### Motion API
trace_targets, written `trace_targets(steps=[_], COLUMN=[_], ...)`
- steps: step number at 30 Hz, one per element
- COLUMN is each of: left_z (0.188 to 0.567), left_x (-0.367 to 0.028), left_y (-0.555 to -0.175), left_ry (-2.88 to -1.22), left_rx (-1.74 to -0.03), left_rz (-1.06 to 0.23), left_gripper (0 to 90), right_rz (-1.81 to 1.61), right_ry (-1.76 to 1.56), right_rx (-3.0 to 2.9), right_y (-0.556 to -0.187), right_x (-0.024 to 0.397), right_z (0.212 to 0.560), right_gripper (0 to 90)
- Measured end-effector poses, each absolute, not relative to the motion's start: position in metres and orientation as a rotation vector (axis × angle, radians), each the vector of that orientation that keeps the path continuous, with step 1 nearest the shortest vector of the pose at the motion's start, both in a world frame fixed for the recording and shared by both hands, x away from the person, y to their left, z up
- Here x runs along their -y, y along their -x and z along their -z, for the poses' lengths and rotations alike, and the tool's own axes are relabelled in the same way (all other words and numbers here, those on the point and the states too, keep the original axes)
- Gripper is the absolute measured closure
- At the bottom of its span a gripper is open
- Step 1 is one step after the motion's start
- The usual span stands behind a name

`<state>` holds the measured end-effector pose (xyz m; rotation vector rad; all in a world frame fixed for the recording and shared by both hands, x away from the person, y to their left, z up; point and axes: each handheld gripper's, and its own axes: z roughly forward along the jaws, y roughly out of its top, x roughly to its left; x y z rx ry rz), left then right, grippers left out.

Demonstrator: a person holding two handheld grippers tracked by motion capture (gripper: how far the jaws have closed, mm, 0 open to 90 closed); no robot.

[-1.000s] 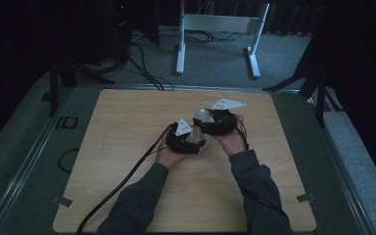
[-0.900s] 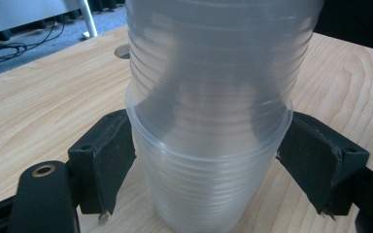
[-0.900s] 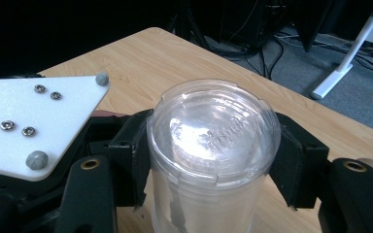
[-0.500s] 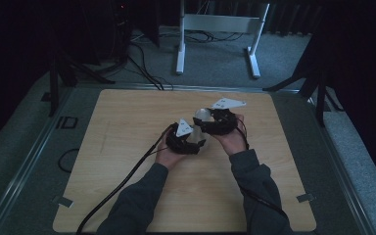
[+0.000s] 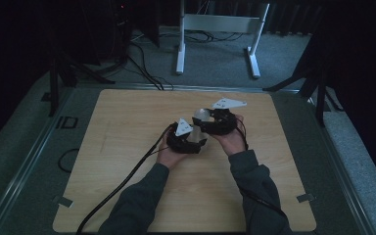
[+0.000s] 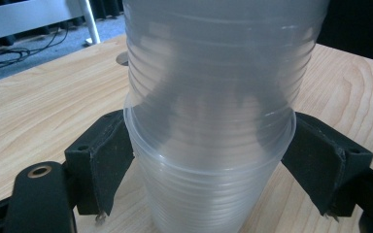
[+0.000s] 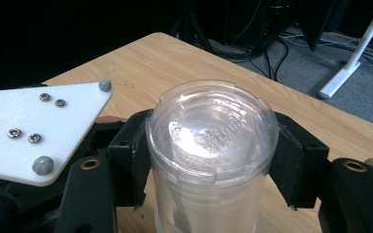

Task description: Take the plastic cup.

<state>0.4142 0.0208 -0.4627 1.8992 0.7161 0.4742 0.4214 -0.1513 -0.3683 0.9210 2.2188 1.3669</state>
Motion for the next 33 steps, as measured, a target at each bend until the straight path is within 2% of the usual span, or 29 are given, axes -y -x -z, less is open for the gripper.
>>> trace_targets(steps=[19, 33], left_z=[0.464, 0.464], left_x=[-0.020, -0.021], left_y=[-0.413, -0.413], left_ry=[-1.922, -1.921], left_rx=[-0.705, -0.721], left_rz=[-0.510, -0.490], left_gripper=[21.3, 20.7], right_rz=[-1.377, -1.400], right_ry=[-0.907, -0.896], right_rx=[-2.203, -2.195], right_y=[-0.421, -0.421], right_x=[0.150, 0.151], right_z=[0.366, 0.357], right_gripper=[39.3, 40.0])
